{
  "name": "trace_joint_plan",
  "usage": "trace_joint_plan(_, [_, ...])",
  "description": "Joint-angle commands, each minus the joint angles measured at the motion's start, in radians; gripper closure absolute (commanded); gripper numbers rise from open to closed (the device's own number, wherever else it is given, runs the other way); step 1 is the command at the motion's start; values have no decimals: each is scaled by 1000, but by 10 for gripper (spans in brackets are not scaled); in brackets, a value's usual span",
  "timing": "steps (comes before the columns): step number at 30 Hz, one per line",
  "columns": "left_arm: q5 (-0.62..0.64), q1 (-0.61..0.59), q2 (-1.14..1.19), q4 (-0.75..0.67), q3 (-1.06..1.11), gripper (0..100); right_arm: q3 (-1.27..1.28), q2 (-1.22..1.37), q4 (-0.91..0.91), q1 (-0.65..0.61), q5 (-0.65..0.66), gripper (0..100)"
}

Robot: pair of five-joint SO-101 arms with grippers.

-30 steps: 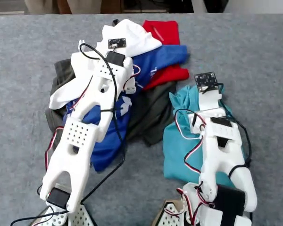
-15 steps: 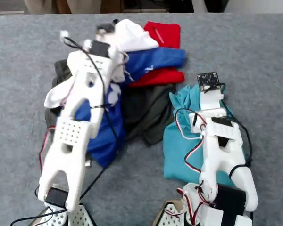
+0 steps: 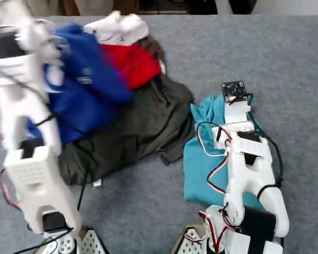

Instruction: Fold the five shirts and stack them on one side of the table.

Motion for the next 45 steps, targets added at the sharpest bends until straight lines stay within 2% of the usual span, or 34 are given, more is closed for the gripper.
trace_joint_plan(1, [11, -169, -96, 12, -9, 981, -36, 4, -18, 10, -11, 997])
trace_joint_plan(5, [109, -292, -94, 11, -9, 981, -38, 8, -20, 10, -11, 997])
trace_joint_plan(8, [133, -307, -94, 11, 11, 978, -62, 44, -15, 5, -11, 997])
trace_joint_plan(10, [133, -269, -94, 11, 61, 966, -77, 62, -11, -7, -11, 997])
trace_joint_plan(15, [141, -126, -102, 11, 224, 805, -82, 68, -11, -10, -11, 997])
trace_joint_plan(17, [133, -66, -104, 11, 285, 769, -82, 68, -11, -10, -11, 997])
trace_joint_plan(24, [132, 212, -79, -9, 413, 768, -82, 68, -11, -10, -11, 997])
trace_joint_plan(28, [132, 321, 18, -181, 517, 768, -82, 68, -11, -10, -11, 997])
trace_joint_plan(30, [132, 350, 99, -282, 577, 768, -82, 68, -11, -10, -11, 997])
trace_joint_plan(33, [130, 364, 225, -350, 603, 768, -82, 68, -11, -8, -11, 997])
trace_joint_plan(37, [130, 358, 374, -351, 597, 791, -82, 68, -11, -8, -11, 997])
trace_joint_plan(41, [126, 358, 401, -288, 493, 926, -82, 68, -11, -8, -11, 997])
trace_joint_plan(43, [78, 362, 414, -282, 473, 989, -82, 68, -11, -8, -11, 997])
trace_joint_plan(45, [20, 365, 414, -256, 454, 975, -82, 68, -11, -8, -11, 997])
